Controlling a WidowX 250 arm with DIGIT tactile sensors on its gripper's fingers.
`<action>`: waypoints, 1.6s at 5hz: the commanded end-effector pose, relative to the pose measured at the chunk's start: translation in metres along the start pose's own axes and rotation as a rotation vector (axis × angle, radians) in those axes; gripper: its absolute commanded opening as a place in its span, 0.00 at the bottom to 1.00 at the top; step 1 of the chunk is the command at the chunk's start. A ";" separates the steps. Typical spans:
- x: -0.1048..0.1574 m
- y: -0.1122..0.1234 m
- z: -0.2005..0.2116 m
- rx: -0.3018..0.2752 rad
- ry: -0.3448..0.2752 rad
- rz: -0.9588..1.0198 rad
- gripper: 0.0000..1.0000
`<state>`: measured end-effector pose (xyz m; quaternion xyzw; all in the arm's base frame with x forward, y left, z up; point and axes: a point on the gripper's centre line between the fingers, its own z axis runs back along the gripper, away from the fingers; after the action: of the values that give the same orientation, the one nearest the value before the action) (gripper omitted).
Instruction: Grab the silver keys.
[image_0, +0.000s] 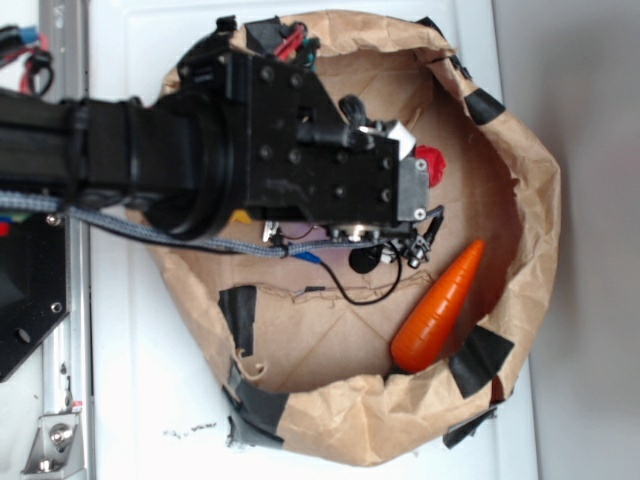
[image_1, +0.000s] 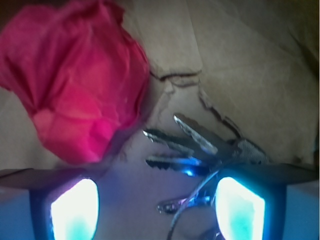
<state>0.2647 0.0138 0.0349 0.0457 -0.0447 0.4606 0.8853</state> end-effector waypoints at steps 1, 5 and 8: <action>0.012 0.017 0.008 -0.042 -0.048 -0.003 1.00; -0.007 0.039 -0.010 -0.018 -0.082 -0.058 0.00; -0.006 0.042 -0.002 -0.043 -0.074 -0.055 0.00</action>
<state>0.2262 0.0197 0.0244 0.0536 -0.0666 0.4295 0.8990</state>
